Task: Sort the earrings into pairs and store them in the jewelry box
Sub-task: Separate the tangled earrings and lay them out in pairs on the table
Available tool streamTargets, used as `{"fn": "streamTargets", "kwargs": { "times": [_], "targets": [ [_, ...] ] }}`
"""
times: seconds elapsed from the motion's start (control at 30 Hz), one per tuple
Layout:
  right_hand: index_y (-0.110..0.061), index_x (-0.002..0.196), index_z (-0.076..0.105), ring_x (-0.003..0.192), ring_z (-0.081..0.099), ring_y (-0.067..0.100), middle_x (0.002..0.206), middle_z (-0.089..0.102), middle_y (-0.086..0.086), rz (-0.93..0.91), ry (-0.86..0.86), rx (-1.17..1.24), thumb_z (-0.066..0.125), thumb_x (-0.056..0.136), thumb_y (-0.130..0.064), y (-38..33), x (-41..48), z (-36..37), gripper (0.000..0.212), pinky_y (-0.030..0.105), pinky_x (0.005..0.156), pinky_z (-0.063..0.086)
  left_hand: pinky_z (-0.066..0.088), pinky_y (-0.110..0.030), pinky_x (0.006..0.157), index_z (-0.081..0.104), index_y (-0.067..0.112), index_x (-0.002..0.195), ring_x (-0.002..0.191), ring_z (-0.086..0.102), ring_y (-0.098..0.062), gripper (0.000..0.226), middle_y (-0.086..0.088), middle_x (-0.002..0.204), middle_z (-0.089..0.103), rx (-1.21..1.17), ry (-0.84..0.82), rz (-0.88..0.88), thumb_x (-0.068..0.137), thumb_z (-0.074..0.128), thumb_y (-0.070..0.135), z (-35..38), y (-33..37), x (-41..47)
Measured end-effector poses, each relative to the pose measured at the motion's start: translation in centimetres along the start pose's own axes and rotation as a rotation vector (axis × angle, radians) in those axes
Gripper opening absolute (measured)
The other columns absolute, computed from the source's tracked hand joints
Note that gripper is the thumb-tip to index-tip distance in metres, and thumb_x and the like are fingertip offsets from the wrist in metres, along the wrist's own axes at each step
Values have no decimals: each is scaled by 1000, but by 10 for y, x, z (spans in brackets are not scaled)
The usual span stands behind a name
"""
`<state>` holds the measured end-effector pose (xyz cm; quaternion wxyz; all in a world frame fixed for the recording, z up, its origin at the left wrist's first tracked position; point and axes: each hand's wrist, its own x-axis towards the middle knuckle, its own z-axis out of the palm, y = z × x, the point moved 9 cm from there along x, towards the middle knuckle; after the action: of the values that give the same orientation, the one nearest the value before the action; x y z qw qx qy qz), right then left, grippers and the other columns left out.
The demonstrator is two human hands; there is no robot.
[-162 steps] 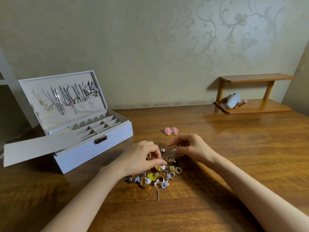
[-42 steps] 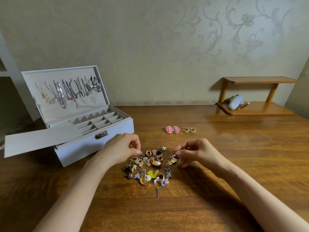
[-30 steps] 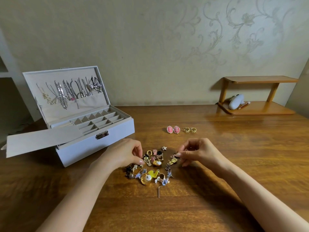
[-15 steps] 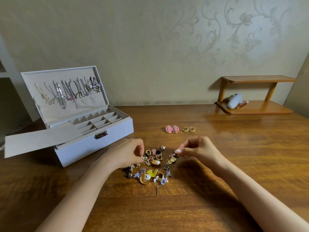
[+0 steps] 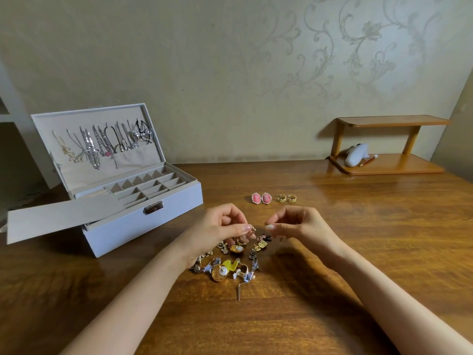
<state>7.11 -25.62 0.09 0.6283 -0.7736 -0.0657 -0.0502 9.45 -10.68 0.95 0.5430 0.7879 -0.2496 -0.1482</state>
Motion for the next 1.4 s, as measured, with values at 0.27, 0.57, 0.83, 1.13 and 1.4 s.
{"fn": "streamTargets", "kwargs": {
  "times": [0.27,0.57,0.83,1.13,1.4],
  "targets": [
    [-3,90,66,63,62,5,77,68,3,-21,-133,19,73,75,-6,-7,-4,19,17,17,59,49,52,-20,61,57,6,93,74,69,-17,14,-7,75,71,-116,31,-16,83,66,10,5,-5,2],
    [-3,84,66,57,57,8,67,66,0,-44,-64,-20,72,77,-8,-8,-2,15,11,16,53,46,52,-22,72,59,10,97,84,69,-15,20,-8,91,72,-100,17,34,80,69,7,9,-3,4],
    [-8,80,63,55,57,9,64,65,0,-143,-3,-66,73,77,-8,-16,-2,6,11,21,49,46,48,-14,65,64,14,87,71,63,3,11,4,80,66,-141,100,42,82,65,5,6,-4,9],
    [-17,79,61,62,58,7,71,63,-2,-224,34,-305,77,74,-15,-18,-3,3,17,20,54,48,45,-16,65,65,19,93,71,62,-1,7,6,76,66,35,147,63,89,59,16,4,2,22],
    [-13,82,66,62,64,14,72,67,4,-75,110,-380,81,69,-12,-3,4,-28,19,27,61,54,55,-17,67,61,16,87,78,65,-6,5,3,86,64,192,73,163,87,62,11,22,23,54]
  ]
}}
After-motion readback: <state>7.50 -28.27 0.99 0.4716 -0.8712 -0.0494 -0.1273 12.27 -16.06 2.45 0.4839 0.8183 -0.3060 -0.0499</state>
